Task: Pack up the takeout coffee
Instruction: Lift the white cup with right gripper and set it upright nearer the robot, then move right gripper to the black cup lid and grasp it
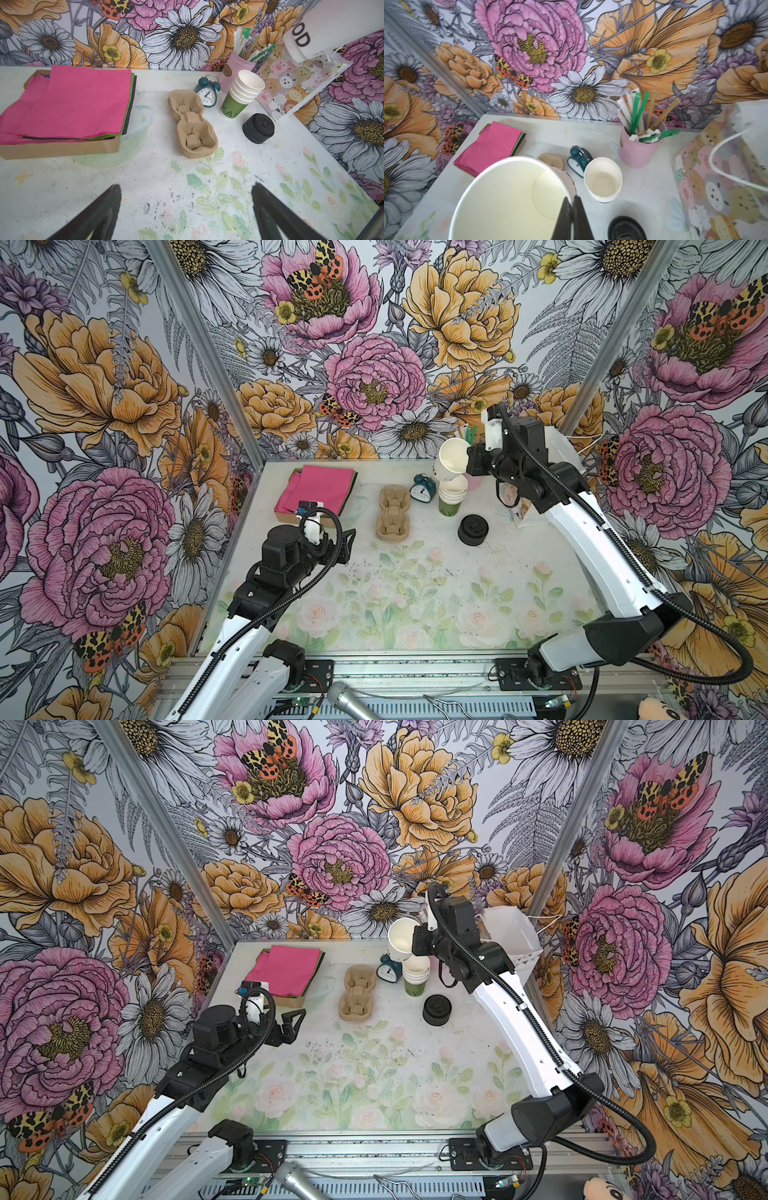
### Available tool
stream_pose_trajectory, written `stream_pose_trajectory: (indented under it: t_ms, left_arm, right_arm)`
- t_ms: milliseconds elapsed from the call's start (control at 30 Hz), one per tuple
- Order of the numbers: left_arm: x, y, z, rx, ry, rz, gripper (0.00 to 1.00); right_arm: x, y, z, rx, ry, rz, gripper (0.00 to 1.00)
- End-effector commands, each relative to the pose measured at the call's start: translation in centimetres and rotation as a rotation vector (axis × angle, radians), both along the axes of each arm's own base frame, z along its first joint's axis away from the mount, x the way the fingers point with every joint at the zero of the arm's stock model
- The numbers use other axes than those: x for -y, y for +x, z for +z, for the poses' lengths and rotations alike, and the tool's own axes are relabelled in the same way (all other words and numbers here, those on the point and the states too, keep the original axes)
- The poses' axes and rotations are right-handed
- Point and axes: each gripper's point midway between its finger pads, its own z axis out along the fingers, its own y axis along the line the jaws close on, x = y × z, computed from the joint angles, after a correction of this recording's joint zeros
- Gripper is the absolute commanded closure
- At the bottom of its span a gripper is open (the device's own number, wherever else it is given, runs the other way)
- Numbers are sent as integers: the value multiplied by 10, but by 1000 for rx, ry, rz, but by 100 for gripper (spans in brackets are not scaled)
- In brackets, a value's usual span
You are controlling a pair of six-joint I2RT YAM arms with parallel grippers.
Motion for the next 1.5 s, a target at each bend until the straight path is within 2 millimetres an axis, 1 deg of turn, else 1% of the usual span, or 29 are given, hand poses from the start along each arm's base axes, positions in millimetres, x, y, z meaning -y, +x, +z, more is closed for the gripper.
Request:
stream_pose_trajectory:
  t_ms: [0, 100, 200, 267, 300, 400, 633, 767, 1000, 1267, 1467]
  left_arm:
    - [0, 0, -5, -4, 3, -11, 1]
    - [1, 1, -6, -8, 4, -13, 1]
    - [2, 2, -8, -15, 3, -18, 1]
    - [2, 2, -9, -22, 5, -17, 1]
    - [2, 2, -10, -22, 5, -19, 1]
    - [2, 3, -11, -26, 6, -15, 1]
    - [1, 4, -13, -33, 10, -12, 1]
    - [1, 5, -13, -34, 11, -10, 1]
    - [1, 5, -14, -36, 11, -9, 1]
    - [1, 5, -14, -37, 9, -9, 1]
    - [1, 4, -14, -35, 9, -9, 1]
  right_arm:
    - [-35, -30, -47, -100, -49, 160, 100]
    - [-61, -57, -91, -174, -107, 252, 100]
    - [-80, -78, -134, -235, -139, 311, 100]
    - [-90, -87, -155, -259, -119, 335, 100]
    - [-95, -90, -164, -261, -101, 345, 100]
    - [-104, -96, -180, -245, -56, 357, 100]
    - [-100, -93, -219, -269, -134, 339, 100]
    - [-101, -92, -236, -285, -167, 337, 100]
    - [-105, -91, -252, -301, -198, 341, 100]
    - [-105, -92, -261, -315, -215, 343, 99]
    - [-106, -93, -264, -323, -219, 347, 92]
